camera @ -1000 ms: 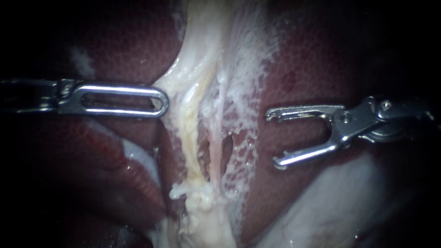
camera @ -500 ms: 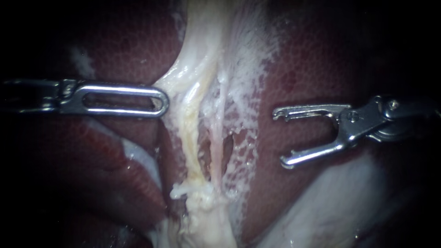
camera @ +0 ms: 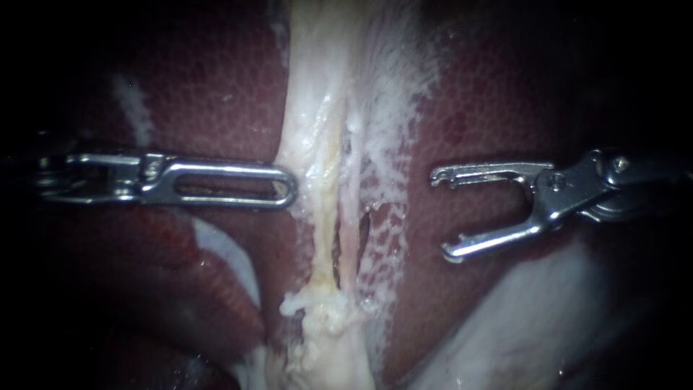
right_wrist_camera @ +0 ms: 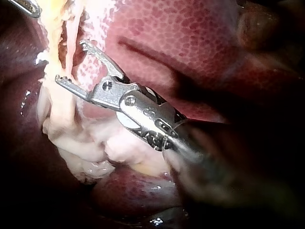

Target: Going back first clip left tube

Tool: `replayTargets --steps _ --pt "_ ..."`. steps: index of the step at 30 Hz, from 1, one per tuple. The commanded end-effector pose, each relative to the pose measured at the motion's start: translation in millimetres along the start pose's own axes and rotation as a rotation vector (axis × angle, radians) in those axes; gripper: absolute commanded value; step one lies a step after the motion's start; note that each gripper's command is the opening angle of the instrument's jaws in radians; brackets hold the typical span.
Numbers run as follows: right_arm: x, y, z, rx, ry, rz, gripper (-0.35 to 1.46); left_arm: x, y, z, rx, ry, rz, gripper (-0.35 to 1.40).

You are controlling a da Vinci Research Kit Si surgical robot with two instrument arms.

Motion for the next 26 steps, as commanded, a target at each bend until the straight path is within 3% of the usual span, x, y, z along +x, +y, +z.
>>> replayTargets --steps 1,26 --pt "0.0 0.0 0.0 0.000 0.000 0.000 0.60 0.0 0.0 0.1 -0.001 0.001 0.001 -0.35" --pt "-0.1 -0.2 -0.1 0.001 0.000 -0.007 0.60 0.1 0.5 0.1 -0.001 0.001 0.002 -0.35"
